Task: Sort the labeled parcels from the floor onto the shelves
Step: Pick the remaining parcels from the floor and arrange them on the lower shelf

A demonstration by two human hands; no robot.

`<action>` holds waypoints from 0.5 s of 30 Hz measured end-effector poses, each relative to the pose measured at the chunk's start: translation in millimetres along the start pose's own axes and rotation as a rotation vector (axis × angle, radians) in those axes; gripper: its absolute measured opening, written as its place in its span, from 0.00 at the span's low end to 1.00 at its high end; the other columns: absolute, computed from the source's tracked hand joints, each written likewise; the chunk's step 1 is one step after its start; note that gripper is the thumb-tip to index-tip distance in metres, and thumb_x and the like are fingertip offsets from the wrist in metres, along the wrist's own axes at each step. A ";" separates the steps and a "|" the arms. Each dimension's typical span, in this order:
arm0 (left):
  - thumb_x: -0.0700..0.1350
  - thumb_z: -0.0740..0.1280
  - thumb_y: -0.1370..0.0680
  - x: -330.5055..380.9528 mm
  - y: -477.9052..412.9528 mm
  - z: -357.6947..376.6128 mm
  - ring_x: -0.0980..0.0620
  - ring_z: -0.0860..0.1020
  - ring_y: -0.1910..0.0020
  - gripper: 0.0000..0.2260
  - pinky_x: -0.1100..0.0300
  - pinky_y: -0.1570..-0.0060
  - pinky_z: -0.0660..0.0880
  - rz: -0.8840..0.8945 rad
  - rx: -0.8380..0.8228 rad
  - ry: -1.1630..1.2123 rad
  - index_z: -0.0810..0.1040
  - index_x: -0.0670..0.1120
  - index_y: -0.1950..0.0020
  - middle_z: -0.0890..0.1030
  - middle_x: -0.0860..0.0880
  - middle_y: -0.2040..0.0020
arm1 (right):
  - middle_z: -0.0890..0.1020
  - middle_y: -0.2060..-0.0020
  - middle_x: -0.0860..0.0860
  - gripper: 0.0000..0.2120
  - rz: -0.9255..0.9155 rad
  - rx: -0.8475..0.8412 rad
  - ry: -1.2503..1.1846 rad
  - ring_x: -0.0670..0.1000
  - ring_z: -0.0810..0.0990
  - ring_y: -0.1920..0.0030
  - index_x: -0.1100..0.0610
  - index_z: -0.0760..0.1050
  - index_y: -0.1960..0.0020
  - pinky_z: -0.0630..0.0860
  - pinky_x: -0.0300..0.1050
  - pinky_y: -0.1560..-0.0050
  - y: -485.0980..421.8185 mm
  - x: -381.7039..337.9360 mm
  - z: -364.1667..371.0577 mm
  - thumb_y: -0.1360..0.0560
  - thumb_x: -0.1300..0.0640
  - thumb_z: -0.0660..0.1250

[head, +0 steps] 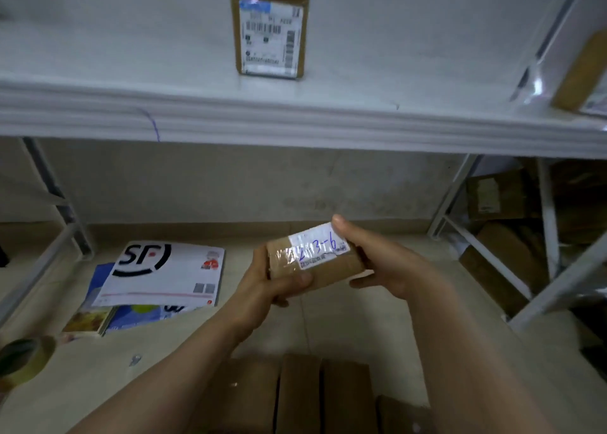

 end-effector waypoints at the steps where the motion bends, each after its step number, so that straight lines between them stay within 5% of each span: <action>1: 0.58 0.76 0.40 24.7 -0.4 8.5 0.57 0.80 0.52 0.38 0.54 0.59 0.80 0.072 -0.001 0.010 0.67 0.50 0.33 0.78 0.49 0.41 | 0.86 0.47 0.43 0.32 -0.066 0.026 0.016 0.48 0.83 0.43 0.42 0.80 0.40 0.79 0.56 0.41 13.9 -22.0 -13.4 0.36 0.24 0.68; 4: 0.48 0.78 0.38 100.6 -2.9 33.4 0.50 0.80 0.44 0.42 0.55 0.52 0.80 0.241 -0.033 0.095 0.62 0.46 0.29 0.76 0.42 0.36 | 0.86 0.47 0.48 0.31 -0.282 0.165 -0.023 0.51 0.85 0.45 0.46 0.78 0.42 0.80 0.57 0.42 69.1 -82.3 -60.4 0.39 0.30 0.74; 6: 0.49 0.80 0.39 153.8 -0.3 51.1 0.45 0.79 0.39 0.44 0.46 0.42 0.78 0.356 -0.089 0.085 0.60 0.55 0.29 0.76 0.43 0.34 | 0.86 0.46 0.56 0.29 -0.426 0.218 -0.106 0.57 0.85 0.45 0.49 0.79 0.44 0.80 0.59 0.42 112.3 -113.2 -91.2 0.38 0.34 0.77; 9: 0.55 0.82 0.41 224.0 4.9 76.7 0.47 0.79 0.39 0.45 0.46 0.42 0.78 0.510 -0.148 0.000 0.60 0.68 0.32 0.74 0.48 0.32 | 0.86 0.48 0.58 0.25 -0.619 0.228 -0.180 0.59 0.86 0.47 0.46 0.81 0.48 0.83 0.56 0.50 169.7 -150.2 -125.0 0.39 0.34 0.79; 12: 0.64 0.80 0.43 277.6 0.7 99.7 0.53 0.76 0.36 0.50 0.51 0.40 0.77 0.634 -0.104 -0.126 0.53 0.72 0.30 0.69 0.54 0.30 | 0.87 0.51 0.53 0.18 -0.771 0.293 -0.298 0.52 0.87 0.51 0.43 0.85 0.51 0.83 0.42 0.57 194.3 -171.0 -155.5 0.35 0.34 0.74; 15: 0.67 0.78 0.44 313.2 -13.5 120.0 0.58 0.73 0.34 0.54 0.53 0.39 0.77 0.705 -0.038 -0.215 0.46 0.72 0.28 0.68 0.58 0.30 | 0.87 0.47 0.55 0.19 -0.897 0.364 -0.467 0.54 0.86 0.47 0.50 0.85 0.45 0.83 0.44 0.54 195.0 -177.4 -180.5 0.23 0.39 0.63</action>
Point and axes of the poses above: each hand's wrist, its own y-axis away from the middle knuckle, its own z-axis out of the palm, x = y × z, the point moved 10 cm from there along -y, towards the middle knuckle
